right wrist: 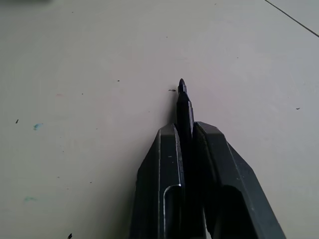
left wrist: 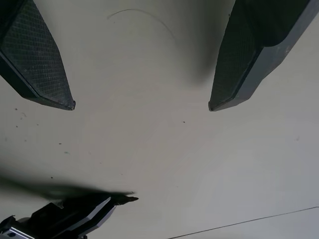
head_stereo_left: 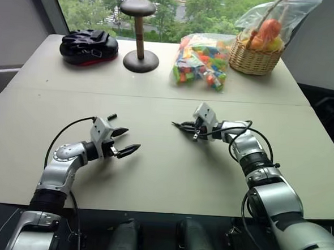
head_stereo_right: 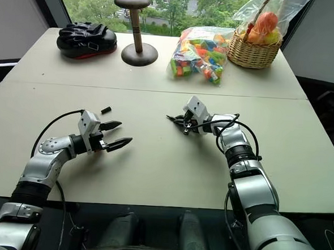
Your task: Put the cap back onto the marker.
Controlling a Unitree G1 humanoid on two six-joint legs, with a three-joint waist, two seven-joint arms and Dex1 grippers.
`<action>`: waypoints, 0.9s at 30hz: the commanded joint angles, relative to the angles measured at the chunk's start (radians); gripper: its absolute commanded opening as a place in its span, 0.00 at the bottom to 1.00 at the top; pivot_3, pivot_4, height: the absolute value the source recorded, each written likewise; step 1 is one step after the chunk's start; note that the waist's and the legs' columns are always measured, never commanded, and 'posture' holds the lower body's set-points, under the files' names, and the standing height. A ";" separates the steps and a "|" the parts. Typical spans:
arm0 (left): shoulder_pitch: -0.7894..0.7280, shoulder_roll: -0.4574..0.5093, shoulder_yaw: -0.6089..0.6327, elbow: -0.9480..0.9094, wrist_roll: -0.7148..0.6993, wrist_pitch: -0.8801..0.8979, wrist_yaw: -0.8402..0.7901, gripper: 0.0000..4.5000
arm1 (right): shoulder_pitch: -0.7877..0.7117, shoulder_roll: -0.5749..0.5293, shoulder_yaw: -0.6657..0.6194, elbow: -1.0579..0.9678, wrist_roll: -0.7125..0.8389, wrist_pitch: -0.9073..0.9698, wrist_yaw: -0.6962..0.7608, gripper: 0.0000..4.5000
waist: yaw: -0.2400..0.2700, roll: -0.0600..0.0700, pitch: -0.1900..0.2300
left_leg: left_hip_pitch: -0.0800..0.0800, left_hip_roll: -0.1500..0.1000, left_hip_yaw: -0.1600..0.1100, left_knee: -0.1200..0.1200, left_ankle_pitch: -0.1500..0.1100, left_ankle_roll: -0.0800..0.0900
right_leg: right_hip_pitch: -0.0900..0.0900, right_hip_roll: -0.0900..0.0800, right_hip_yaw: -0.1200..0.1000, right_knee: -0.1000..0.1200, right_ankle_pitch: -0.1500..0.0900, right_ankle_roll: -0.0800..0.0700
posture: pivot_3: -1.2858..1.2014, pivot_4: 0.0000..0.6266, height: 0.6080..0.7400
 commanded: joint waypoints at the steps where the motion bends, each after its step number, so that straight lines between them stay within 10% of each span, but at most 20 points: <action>1: -0.004 0.014 0.029 -0.030 -0.003 -0.022 0.005 1.00 | 0.016 -0.027 0.006 -0.047 -0.018 -0.004 0.000 0.01 | 0.001 0.000 0.000 | 0.000 0.000 0.000 0.000 0.000 0.000 | 0.000 0.000 0.000 0.000 0.000 0.000 | 0.52 0.24 1.00; 10: -0.097 0.114 0.114 -0.009 0.003 -0.047 0.041 1.00 | 0.026 -0.111 -0.005 -0.414 0.020 0.201 0.044 0.01 | 0.001 0.001 0.000 | -0.001 0.000 -0.001 0.000 0.000 0.000 | -0.002 0.000 0.000 0.000 0.000 0.000 | 0.52 0.24 1.00; 27: -0.458 0.140 0.068 0.731 0.157 -0.347 -0.075 1.00 | 0.360 -0.117 0.015 -1.060 0.153 0.637 -0.056 0.01 | 0.008 -0.001 0.000 | -0.003 -0.003 0.000 0.002 -0.001 0.002 | -0.001 0.002 -0.001 -0.001 0.000 0.000 | 0.52 0.24 1.00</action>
